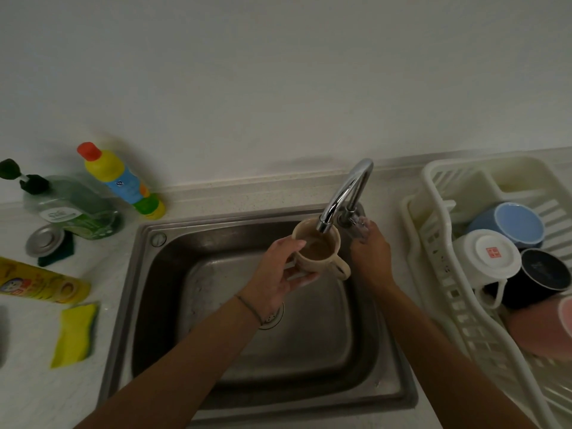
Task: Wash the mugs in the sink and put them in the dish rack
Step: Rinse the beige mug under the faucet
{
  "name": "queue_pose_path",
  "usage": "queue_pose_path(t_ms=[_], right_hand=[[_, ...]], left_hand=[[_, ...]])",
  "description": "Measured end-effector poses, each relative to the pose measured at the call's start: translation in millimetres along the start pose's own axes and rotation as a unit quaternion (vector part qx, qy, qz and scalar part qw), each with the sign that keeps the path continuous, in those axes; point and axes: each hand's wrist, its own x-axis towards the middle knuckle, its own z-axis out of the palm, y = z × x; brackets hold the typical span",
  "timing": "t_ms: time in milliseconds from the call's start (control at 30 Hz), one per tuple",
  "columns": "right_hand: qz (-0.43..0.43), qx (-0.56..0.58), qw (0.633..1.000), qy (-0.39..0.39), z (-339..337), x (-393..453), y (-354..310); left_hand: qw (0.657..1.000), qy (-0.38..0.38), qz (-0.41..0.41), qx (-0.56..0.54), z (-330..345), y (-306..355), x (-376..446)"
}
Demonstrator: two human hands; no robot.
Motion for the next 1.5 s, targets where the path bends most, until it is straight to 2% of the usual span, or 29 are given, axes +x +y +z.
queue_pose_path(t_ms=[500, 667, 833, 933, 1200, 1367, 1500], right_hand=[[0.002, -0.008, 1.0, -0.019, 4.6, -9.4, 6.5], [0.001, 0.04, 0.998, -0.057, -10.3, -27.3, 2.0], [-0.018, 0.057, 0.986, -0.158, -30.9, -79.2, -1.1], [-0.02, 0.047, 0.98, -0.191, -29.8, -86.1, -2.6], [-0.031, 0.023, 0.975, -0.218, -19.3, -92.2, -3.7], [-0.033, 0.032, 0.983, -0.18, -18.5, -87.2, -5.0], [-0.036, 0.037, 0.979, -0.196, -12.4, -89.9, -7.6]], left_hand=[[1.0, -0.012, -0.003, 0.009, -8.3, -2.2, -2.0], [1.0, 0.0, -0.005, 0.012, -13.8, -6.7, -0.7], [1.0, 0.011, -0.019, 0.02, -16.3, -13.5, 1.8], [0.999, 0.013, -0.02, 0.031, -11.8, -14.0, 4.2], [0.999, -0.001, -0.014, 0.04, -24.3, -17.0, 3.3], [0.999, 0.007, -0.012, 0.04, -13.6, -13.8, 6.9], [0.999, 0.014, -0.009, 0.038, -17.6, -8.4, 6.6]])
